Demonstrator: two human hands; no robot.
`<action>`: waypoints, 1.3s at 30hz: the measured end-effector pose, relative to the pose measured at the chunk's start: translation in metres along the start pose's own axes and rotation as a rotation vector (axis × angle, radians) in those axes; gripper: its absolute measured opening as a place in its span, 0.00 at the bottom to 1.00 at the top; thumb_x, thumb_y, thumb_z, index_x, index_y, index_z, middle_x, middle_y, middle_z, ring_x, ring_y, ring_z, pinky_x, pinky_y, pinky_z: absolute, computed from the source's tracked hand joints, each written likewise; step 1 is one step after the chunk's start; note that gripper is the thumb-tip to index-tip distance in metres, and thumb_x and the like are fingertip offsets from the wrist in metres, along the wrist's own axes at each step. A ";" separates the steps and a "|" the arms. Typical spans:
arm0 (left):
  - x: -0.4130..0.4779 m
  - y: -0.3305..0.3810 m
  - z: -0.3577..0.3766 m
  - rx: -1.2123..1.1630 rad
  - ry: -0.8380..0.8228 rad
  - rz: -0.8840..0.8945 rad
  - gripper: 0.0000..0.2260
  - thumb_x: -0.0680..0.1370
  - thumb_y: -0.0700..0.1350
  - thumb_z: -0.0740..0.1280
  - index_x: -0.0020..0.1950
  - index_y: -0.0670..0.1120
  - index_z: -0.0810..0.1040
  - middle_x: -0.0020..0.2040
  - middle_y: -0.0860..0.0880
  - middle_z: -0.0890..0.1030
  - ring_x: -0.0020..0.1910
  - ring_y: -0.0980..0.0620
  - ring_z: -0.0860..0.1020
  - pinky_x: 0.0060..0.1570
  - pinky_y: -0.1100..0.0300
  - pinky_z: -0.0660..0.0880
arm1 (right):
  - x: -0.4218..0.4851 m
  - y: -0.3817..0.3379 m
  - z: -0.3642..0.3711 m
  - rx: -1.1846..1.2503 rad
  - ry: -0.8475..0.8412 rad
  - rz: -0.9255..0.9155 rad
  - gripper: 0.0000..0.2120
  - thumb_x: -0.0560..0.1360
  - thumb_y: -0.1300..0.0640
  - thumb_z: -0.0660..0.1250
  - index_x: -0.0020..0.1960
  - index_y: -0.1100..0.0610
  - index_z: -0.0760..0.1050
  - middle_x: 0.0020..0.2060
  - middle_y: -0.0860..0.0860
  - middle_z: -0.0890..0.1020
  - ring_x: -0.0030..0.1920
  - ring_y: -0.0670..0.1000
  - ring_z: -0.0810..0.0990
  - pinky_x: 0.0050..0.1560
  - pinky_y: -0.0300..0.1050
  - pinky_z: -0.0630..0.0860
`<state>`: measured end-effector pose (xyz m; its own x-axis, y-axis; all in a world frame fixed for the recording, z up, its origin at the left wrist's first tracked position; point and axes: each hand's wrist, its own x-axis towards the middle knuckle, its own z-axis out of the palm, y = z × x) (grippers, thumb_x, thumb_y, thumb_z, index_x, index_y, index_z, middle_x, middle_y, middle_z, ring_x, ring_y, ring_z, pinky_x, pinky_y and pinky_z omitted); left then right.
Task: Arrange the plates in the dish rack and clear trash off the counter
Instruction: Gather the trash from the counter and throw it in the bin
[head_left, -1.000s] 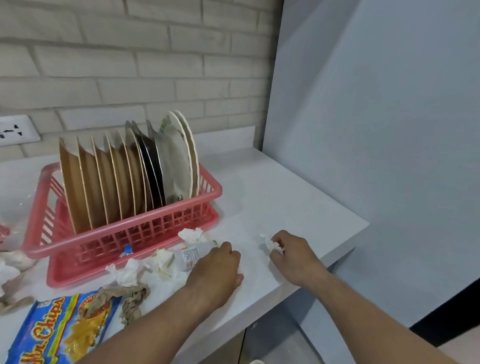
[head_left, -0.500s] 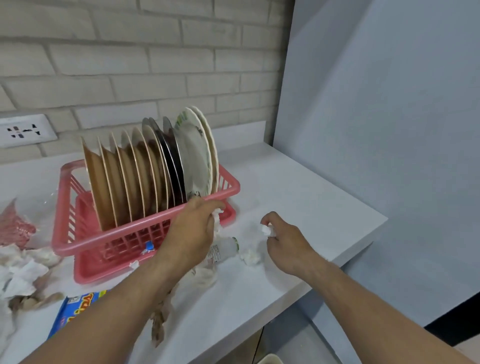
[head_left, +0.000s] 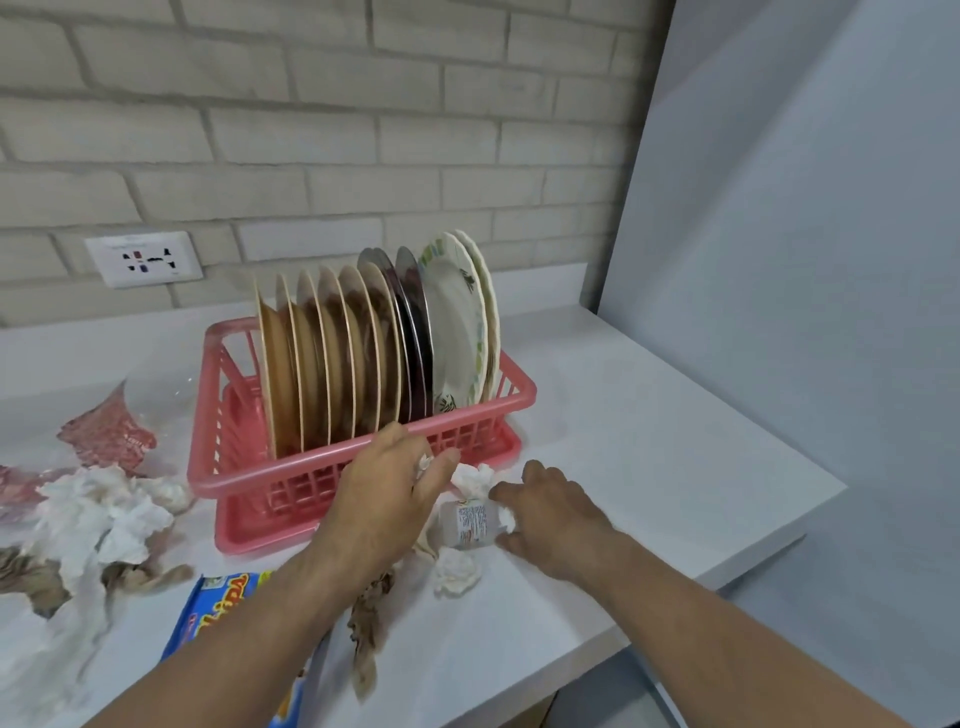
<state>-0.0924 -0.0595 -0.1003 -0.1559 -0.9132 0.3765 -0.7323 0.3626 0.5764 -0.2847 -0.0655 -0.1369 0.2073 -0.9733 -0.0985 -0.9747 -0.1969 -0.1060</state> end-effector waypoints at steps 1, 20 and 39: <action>0.000 -0.001 0.000 0.024 0.001 0.005 0.17 0.78 0.58 0.60 0.34 0.49 0.72 0.38 0.54 0.72 0.35 0.58 0.72 0.36 0.60 0.71 | 0.001 0.000 -0.001 -0.028 0.005 -0.004 0.21 0.77 0.46 0.65 0.69 0.47 0.67 0.54 0.53 0.68 0.57 0.58 0.70 0.51 0.51 0.72; -0.037 0.087 0.030 -0.072 0.091 0.037 0.02 0.76 0.48 0.68 0.45 0.51 0.80 0.42 0.58 0.79 0.39 0.58 0.77 0.39 0.62 0.72 | -0.112 0.074 -0.057 0.512 0.100 -0.008 0.16 0.71 0.60 0.65 0.58 0.49 0.72 0.49 0.45 0.75 0.43 0.44 0.75 0.38 0.35 0.70; -0.217 0.066 0.209 0.004 -0.283 -0.103 0.03 0.76 0.52 0.67 0.43 0.55 0.77 0.41 0.60 0.74 0.39 0.58 0.75 0.40 0.59 0.73 | -0.225 0.161 0.154 0.499 -0.217 0.233 0.16 0.73 0.60 0.70 0.56 0.47 0.69 0.49 0.44 0.74 0.46 0.45 0.75 0.38 0.34 0.72</action>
<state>-0.2456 0.1240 -0.2961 -0.2588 -0.9609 0.0985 -0.7564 0.2650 0.5981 -0.4758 0.1396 -0.2846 0.0557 -0.9275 -0.3696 -0.8505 0.1499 -0.5043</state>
